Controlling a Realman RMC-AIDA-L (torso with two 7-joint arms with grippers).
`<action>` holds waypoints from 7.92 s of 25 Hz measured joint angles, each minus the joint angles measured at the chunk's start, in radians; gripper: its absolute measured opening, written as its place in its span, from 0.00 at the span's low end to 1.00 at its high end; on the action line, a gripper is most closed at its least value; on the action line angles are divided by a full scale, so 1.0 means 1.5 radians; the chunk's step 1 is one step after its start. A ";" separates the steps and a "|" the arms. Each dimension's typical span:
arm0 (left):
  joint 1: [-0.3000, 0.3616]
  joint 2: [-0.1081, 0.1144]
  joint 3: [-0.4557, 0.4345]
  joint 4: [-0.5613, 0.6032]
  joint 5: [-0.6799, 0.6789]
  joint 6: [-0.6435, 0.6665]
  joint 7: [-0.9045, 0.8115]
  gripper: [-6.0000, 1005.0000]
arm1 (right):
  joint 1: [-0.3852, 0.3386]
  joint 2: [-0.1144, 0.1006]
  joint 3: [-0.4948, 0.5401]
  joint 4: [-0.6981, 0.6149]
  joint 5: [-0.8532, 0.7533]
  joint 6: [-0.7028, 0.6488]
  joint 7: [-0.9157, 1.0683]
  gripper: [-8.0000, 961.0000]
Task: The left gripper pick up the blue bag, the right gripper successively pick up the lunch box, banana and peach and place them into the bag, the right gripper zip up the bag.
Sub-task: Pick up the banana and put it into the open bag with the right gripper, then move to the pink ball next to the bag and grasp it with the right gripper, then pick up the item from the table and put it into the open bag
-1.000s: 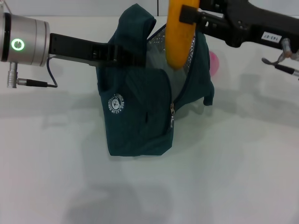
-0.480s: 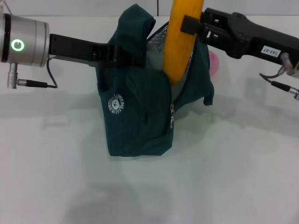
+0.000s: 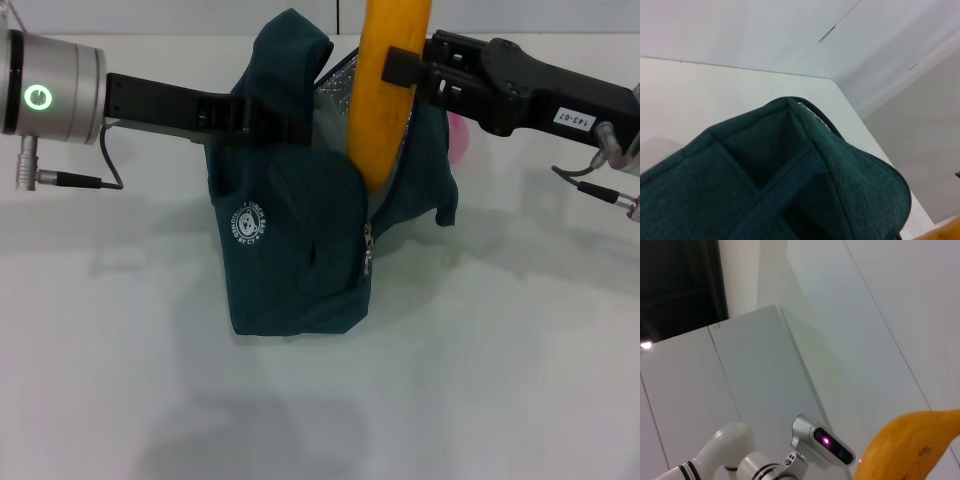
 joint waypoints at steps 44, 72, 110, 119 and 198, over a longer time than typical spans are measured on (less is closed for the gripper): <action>0.030 0.004 -0.002 -0.002 -0.009 0.000 0.000 0.04 | -0.051 -0.071 0.030 -0.026 -0.028 0.229 0.006 0.85; 0.025 0.000 -0.018 -0.002 -0.008 -0.001 0.007 0.04 | 0.080 0.000 0.015 0.080 -0.140 0.534 -0.119 0.87; -0.002 0.000 -0.016 -0.026 -0.009 -0.011 0.015 0.04 | 0.166 0.002 -0.010 0.189 -0.139 0.633 -0.145 0.87; -0.011 0.002 -0.017 -0.038 -0.009 -0.018 0.019 0.04 | 0.174 0.002 -0.010 0.199 -0.139 0.649 -0.146 0.81; 0.032 0.006 -0.017 -0.030 -0.041 -0.012 0.017 0.04 | -0.007 -0.001 -0.200 0.017 0.231 0.230 -0.385 0.52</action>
